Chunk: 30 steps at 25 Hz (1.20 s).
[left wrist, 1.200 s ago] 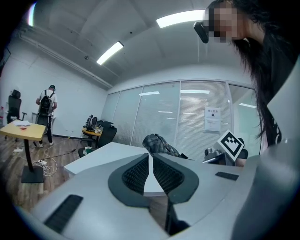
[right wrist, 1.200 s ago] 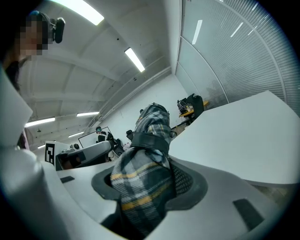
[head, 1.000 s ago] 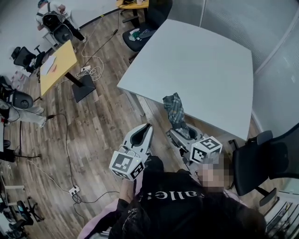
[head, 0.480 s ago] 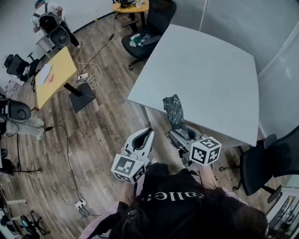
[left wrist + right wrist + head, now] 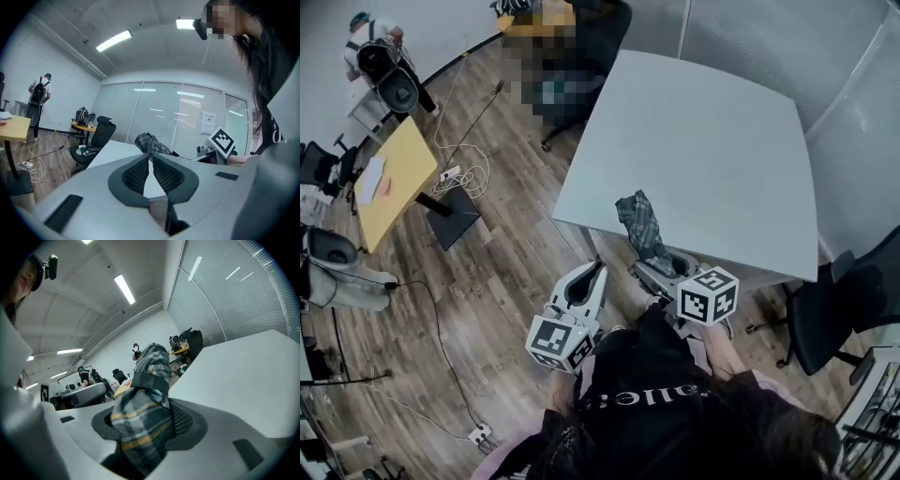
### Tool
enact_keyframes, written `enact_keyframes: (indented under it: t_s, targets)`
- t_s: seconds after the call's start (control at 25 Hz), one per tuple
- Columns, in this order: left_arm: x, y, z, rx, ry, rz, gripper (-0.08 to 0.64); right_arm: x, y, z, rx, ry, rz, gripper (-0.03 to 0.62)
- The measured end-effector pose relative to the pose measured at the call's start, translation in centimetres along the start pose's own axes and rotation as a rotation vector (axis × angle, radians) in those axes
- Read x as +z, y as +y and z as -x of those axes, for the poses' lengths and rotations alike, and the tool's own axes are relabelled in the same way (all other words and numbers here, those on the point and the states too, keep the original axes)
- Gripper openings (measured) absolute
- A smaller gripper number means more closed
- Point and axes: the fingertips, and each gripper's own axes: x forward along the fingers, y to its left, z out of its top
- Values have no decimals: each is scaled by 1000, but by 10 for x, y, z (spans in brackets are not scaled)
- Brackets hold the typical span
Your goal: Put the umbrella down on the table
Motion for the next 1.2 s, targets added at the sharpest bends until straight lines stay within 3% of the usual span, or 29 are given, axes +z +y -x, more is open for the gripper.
enact_keyframes:
  t_s: [0.24,0.48,0.8,1.2]
  targets:
    - [11,18,-23,-6,3,-11,29,26,-39,-32,-23,-1,-9,224]
    - [34,57,-43,45,8,-14,29,72,-81,-77,-45,8,8,224]
    - [61,105,-103,87,-11,-21,29,117,-174,-142,-92,76,26,224]
    - [88,140,-174,103,-21,-27,29,146,-289,-211,-179,191,-2,224]
